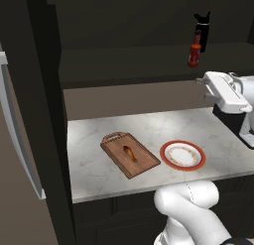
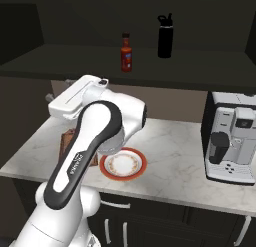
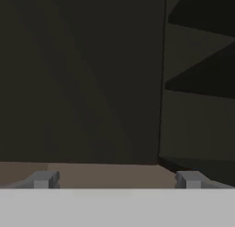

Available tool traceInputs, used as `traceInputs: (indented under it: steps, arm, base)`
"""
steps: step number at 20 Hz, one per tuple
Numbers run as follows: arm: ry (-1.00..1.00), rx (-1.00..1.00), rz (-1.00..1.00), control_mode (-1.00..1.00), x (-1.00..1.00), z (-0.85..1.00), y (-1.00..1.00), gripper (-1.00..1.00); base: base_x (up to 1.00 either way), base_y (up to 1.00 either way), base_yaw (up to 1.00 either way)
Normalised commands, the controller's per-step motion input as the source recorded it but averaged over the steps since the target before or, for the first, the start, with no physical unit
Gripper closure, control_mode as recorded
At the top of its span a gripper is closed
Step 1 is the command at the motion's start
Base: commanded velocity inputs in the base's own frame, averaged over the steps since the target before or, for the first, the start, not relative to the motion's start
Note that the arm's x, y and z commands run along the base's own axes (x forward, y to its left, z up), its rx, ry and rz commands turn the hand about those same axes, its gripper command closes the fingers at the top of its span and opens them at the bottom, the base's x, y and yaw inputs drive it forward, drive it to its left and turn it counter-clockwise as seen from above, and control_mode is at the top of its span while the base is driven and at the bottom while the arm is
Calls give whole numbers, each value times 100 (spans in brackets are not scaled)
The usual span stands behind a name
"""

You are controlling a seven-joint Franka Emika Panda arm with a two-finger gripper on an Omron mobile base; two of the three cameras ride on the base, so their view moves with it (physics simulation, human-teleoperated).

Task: Pick the chicken drumstick from the plate and place it on the cutting board. Then pick the condiment bottle from the cabinet and place it next to the cutting board.

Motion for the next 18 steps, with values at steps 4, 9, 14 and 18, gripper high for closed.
traceInputs:
  steps: [4, 9, 14, 18]
  arm:
    - [-3, 10, 4, -100, 0, 18, 0, -100]
    - [-1, 6, 3, -100, 0, 16, -1, -100]
    - [0, 0, 0, -100, 0, 20, -4, -100]
    - [0, 0, 0, -100, 0, 23, -5, -100]
  base:
    - [0, 0, 0]
    - [0, 0, 0]
    - [0, 0, 0]
    - [0, 0, 0]
